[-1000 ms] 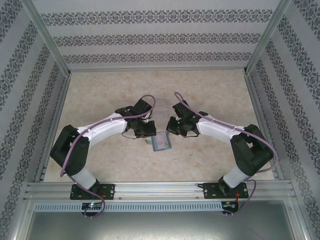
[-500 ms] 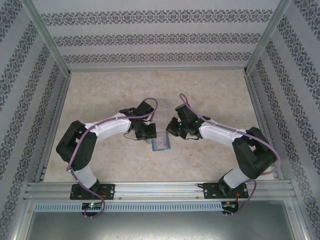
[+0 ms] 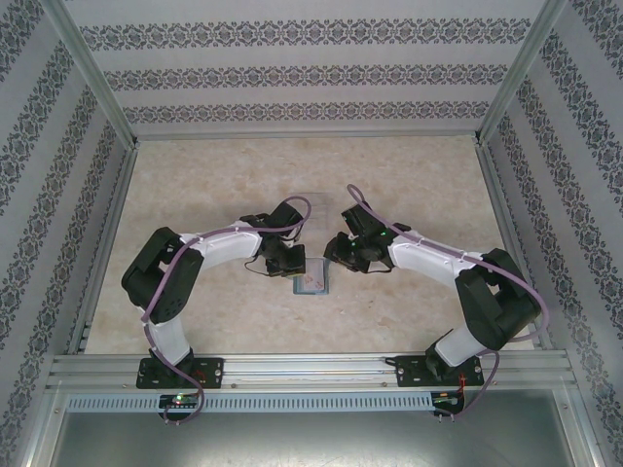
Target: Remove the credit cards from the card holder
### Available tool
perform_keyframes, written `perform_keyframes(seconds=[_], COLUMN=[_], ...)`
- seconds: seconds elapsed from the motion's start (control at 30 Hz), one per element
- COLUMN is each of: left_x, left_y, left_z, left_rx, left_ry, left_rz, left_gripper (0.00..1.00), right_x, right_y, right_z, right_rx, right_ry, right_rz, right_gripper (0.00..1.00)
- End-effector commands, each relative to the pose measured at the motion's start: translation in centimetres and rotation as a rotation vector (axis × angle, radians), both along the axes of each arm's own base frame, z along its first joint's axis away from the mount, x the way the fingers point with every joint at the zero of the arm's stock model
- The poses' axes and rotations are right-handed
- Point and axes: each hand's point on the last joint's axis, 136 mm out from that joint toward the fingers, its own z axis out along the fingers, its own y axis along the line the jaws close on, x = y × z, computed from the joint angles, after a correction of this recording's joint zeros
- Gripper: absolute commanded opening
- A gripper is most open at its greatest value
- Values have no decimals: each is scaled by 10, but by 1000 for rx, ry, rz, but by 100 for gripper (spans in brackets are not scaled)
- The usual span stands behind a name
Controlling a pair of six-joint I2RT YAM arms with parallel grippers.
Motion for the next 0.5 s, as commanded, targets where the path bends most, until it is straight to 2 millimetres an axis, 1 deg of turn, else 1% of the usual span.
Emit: perform_keyframes(seconds=[0.0, 0.17, 0.27, 0.43, 0.47], left_x=[-4, -6, -7, -7, -7], left_y=[0, 2, 3, 4, 4], left_z=[-7, -10, -10, -11, -10], left_rx=[2, 12, 13, 14, 14], left_ry=[15, 21, 24, 25, 25], left_rz=[3, 6, 7, 12, 12], left_gripper=[9, 9, 9, 9, 9], right_x=[-5, -15, -23, -32, -33], right_y=[-23, -35, -39, -48, -51], right_z=[1, -7, -14, -27, -28], right_rx=[-120, -186, -222, -302, -328], right_ry=[2, 36, 66, 99, 101], right_rz=[34, 93, 155, 248, 263], right_gripper=[42, 48, 54, 57, 60])
